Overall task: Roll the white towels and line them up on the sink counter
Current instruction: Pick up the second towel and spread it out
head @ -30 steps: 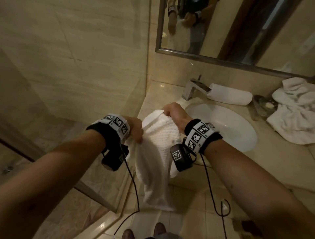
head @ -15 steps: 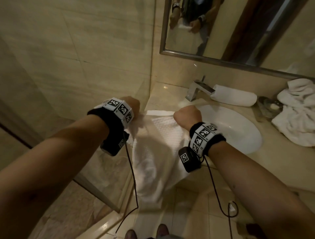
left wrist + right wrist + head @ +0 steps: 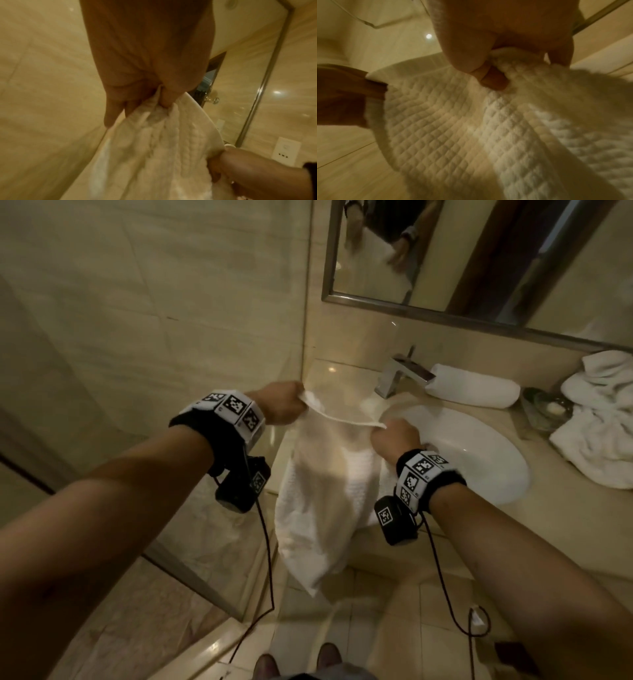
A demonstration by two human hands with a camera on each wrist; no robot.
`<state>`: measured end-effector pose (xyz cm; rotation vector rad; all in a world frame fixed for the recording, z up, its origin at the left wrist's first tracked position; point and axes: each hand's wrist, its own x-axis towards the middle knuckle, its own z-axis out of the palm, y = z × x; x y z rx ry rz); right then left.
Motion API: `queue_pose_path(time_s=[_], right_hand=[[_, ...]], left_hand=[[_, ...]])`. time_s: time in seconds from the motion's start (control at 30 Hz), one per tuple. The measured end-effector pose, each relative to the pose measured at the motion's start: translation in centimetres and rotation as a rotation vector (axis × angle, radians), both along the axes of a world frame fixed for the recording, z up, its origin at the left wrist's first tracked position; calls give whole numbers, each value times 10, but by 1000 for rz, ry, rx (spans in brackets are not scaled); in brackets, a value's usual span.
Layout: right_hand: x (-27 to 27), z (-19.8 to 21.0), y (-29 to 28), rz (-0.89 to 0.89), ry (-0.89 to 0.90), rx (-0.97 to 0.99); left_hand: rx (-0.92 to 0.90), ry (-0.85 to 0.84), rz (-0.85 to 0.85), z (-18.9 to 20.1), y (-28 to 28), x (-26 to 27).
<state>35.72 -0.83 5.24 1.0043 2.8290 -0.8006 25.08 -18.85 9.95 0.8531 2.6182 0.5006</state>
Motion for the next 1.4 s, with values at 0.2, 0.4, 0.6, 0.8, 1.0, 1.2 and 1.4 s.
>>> queue_pose_path(time_s=[0.2,0.4,0.6,0.8,1.0,1.2,1.4], right_hand=[[20,-44,-26,311,-436,-120],[43,-79,-45,463,-757,-196],[48,-89,-53,491,-774,-225],[38,-62,-42,396,-485,-68],[17,-25,-13,134,26,112],[1,-11,10,-62,45,189],[-2,-30,20,-237,-141,116]], left_hand=[[-102,-668,78,-74,-4,34],[-437,-723,-15,-125,-23,48],[-651,-634,-81,-127,-47,50],[-641,-109,20,-156,-60,0],[-461,296,129,-35,-23,9],[-32,406,224,-12,-16,-26],[259,444,298,-18,-5,-38]])
